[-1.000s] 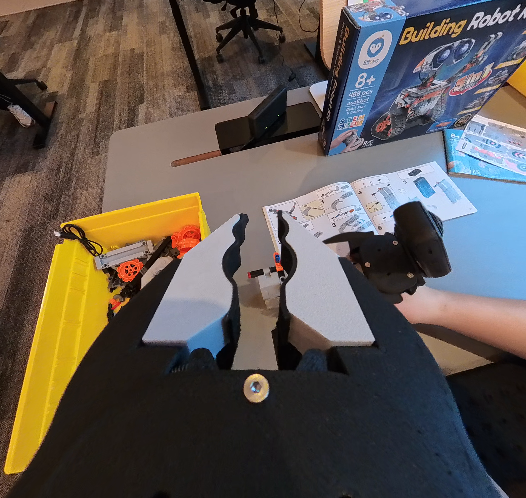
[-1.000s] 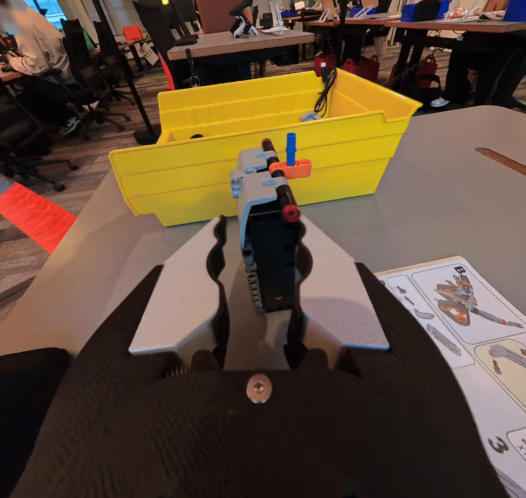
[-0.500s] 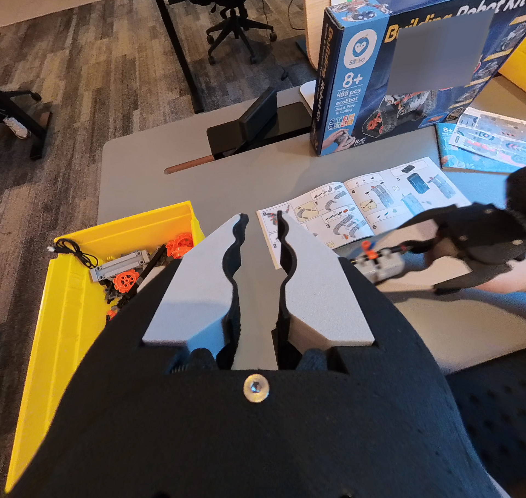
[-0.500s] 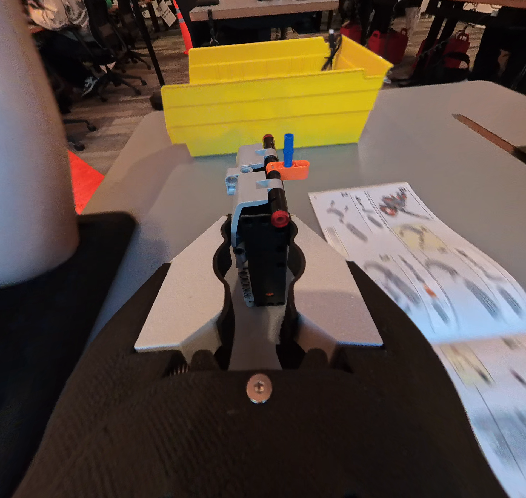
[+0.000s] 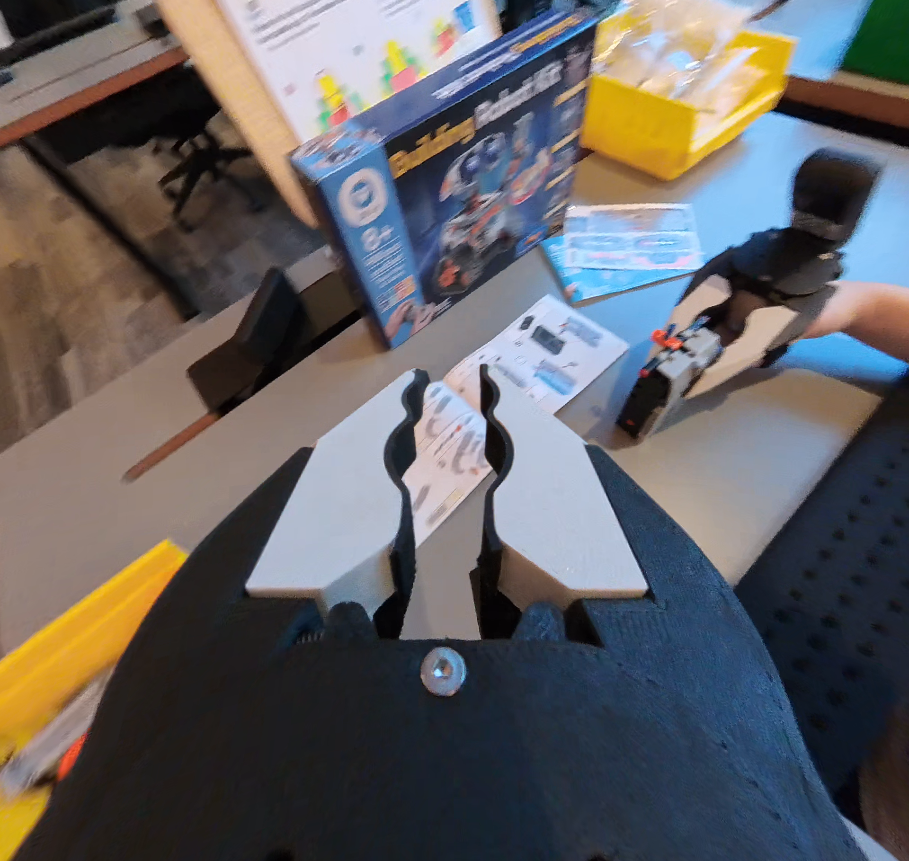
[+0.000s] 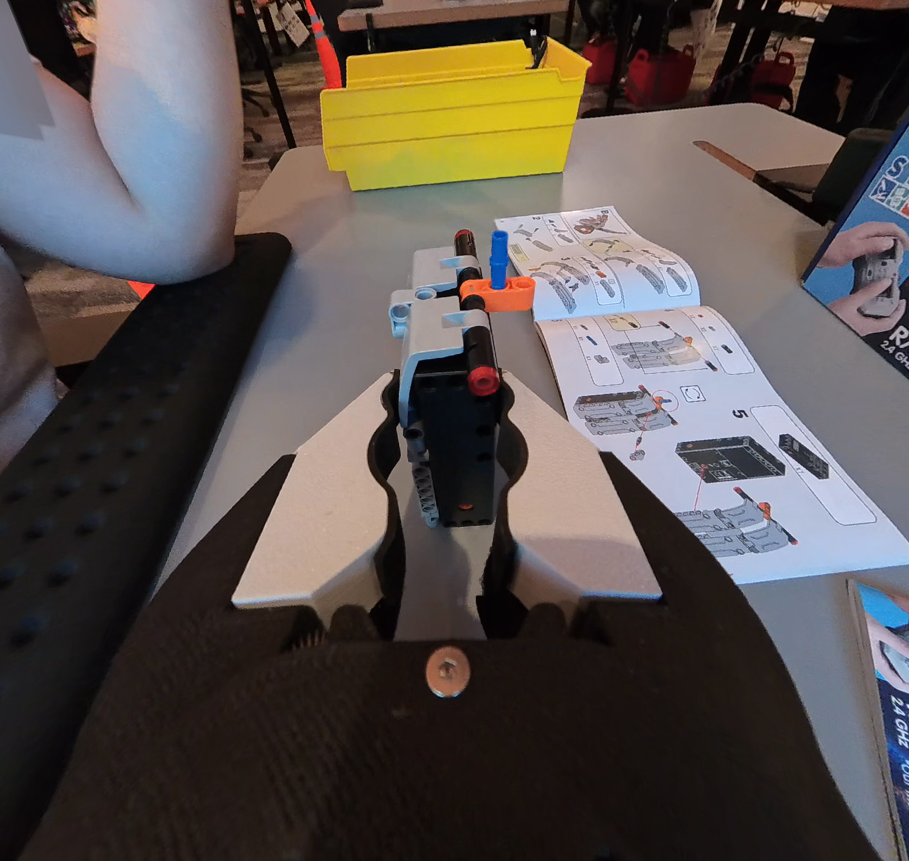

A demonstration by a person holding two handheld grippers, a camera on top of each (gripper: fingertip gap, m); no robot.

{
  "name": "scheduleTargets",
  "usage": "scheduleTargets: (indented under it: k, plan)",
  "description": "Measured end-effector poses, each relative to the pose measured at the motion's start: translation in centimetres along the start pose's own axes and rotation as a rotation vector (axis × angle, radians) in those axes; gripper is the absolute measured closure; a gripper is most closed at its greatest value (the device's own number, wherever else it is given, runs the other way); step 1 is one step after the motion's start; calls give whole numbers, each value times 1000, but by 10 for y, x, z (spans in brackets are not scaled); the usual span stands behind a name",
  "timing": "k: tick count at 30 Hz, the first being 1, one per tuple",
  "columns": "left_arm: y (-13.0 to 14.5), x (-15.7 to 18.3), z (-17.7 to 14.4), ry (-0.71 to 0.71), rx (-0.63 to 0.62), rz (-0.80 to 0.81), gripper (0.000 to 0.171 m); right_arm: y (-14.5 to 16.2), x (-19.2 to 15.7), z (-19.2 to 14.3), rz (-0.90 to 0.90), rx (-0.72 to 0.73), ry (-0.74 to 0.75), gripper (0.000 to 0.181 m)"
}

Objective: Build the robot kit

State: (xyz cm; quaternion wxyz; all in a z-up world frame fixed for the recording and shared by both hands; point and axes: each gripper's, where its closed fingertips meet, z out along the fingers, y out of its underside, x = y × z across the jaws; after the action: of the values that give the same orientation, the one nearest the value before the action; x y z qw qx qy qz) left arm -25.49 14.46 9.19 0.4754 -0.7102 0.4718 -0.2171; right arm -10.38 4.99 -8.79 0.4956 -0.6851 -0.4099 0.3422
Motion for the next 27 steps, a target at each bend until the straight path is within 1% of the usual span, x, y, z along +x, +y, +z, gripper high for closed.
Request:
scheduleTargets:
  k: [3,6,8,11,13,14,16,18,21,23,26,27]
  plan:
    - [-18,23,17,111,53,28,151,-1,0,1,-12,0,-7,146]
    - [-38,43,38,218,152,45,151,0,1,1,-17,4,-8,146]
    - [-47,49,55,278,214,-1,150,0,2,0,-17,5,-9,146]
    - [-47,53,81,342,282,-122,146,0,2,0,-23,4,-12,146]
    - [-35,59,94,394,330,-173,144,0,4,-1,-22,11,-1,145]
    - [-25,61,101,402,332,-188,142,0,6,-1,-28,14,12,144]
    - [-3,61,115,389,330,-185,138,-3,7,-4,-37,28,26,135]
    - [18,65,126,406,333,-168,132,-10,7,-8,-39,58,34,126]
    - [35,71,131,496,400,-233,133,-13,2,-19,-37,64,3,114]
    - [41,66,133,529,433,-299,132,-22,-2,-32,-15,105,-34,104]
    - [51,53,139,478,422,-289,130,-39,-4,-64,72,191,-92,103]
    - [54,50,141,456,407,-272,130,-42,1,-78,96,217,-79,108]
